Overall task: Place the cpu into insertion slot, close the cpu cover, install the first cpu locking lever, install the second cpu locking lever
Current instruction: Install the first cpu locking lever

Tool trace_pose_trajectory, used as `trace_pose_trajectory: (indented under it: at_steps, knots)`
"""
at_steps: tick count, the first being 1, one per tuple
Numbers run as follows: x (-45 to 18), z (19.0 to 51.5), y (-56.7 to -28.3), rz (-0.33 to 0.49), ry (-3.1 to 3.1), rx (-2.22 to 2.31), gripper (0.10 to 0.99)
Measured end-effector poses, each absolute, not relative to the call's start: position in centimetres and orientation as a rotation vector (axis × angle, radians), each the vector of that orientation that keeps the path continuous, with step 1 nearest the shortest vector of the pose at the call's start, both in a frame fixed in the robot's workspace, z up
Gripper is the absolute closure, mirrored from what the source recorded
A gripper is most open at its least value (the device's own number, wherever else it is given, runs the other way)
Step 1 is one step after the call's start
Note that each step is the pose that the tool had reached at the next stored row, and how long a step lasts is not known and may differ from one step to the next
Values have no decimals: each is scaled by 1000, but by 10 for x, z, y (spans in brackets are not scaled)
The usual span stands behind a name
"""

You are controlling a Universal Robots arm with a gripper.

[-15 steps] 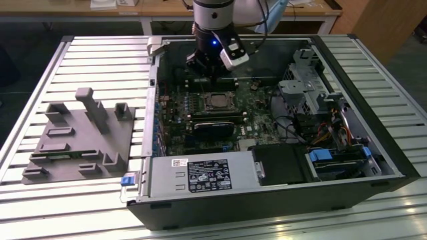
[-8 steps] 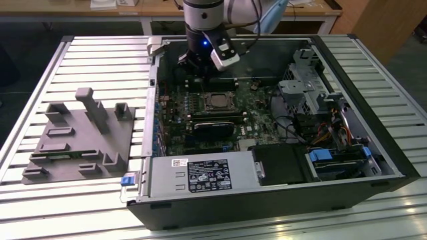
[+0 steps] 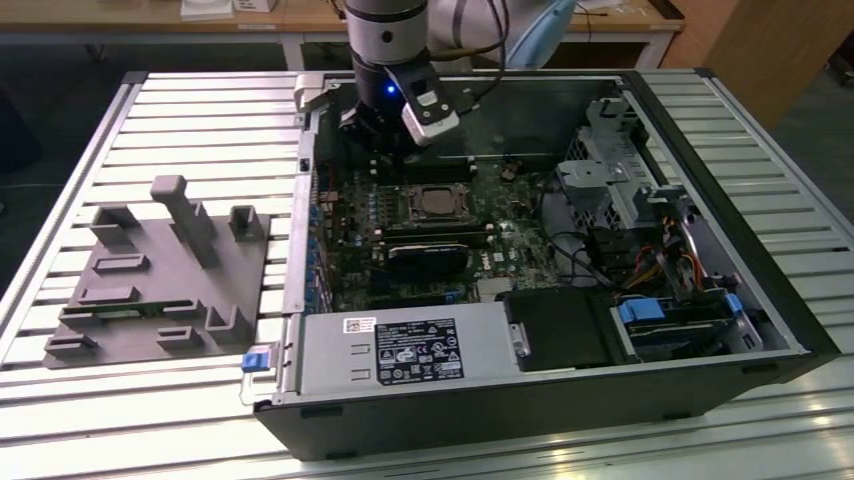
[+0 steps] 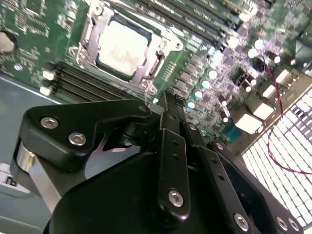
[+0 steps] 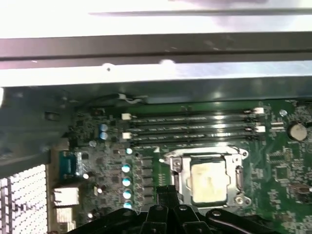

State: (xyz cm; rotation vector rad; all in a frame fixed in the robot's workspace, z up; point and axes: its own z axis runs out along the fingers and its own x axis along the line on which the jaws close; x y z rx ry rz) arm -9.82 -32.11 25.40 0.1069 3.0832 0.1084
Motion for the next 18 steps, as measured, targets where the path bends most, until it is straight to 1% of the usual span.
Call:
trace_pose_trajectory:
  at_steps: [2,3,11,14,18]
  knots:
    - [-102,253,-321,127,3083,108,980]
    - [-109,252,-321,177,3081,109,980]
    - [-116,251,-321,369,3069,114,980]
    - [-116,251,-321,407,3065,115,980]
    - [-114,250,-321,426,3062,116,980]
